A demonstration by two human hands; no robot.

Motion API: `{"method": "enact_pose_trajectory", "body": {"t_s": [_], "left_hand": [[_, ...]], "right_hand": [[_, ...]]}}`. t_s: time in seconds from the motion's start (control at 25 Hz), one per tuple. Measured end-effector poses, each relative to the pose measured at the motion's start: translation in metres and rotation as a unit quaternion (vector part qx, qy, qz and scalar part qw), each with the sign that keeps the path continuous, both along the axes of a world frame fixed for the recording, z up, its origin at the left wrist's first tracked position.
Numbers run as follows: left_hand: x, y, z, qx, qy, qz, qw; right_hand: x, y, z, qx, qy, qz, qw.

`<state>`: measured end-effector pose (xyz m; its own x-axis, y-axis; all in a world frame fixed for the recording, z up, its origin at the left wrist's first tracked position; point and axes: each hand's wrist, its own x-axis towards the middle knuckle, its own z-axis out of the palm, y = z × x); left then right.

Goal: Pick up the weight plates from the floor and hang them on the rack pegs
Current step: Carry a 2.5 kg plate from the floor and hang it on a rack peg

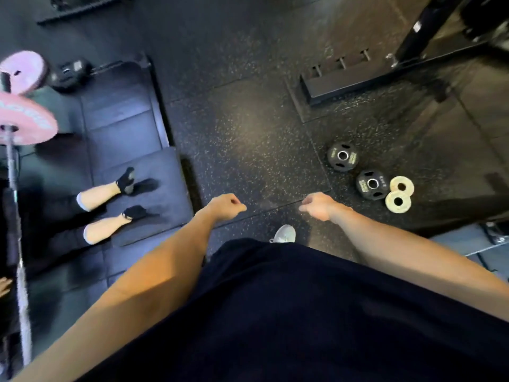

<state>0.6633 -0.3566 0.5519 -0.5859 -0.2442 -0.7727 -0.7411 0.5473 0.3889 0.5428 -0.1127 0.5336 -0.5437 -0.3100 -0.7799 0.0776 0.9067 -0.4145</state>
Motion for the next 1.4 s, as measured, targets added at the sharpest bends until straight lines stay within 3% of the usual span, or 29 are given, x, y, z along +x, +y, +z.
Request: {"method": "enact_pose_trajectory", "body": {"t_s": [0.36,0.76,0.96,1.2,1.4], "left_hand": [[-0.242,-0.012,-0.014,-0.016,-0.012,-0.212,0.977],[-0.519,0.025,-0.015,-0.024,-0.012,-0.458,0.889],[-0.591,0.084,-0.024,-0.041,-0.023,-0.576,0.816],[-0.653,0.149,-0.048,-0.073,-0.063,-0.598,0.796],[-0.698,0.182,-0.115,-0.104,-0.085,-0.636,0.76]], "right_hand": [[-0.131,0.036,-0.004,0.027,-0.019,-0.157,0.987],[-0.232,0.049,-0.012,0.073,-0.004,-0.421,0.904],[-0.261,0.064,-0.018,0.048,-0.029,-0.531,0.846],[-0.302,0.089,-0.054,0.006,-0.089,-0.609,0.788],[-0.343,0.098,-0.112,-0.002,-0.13,-0.648,0.751]]}}
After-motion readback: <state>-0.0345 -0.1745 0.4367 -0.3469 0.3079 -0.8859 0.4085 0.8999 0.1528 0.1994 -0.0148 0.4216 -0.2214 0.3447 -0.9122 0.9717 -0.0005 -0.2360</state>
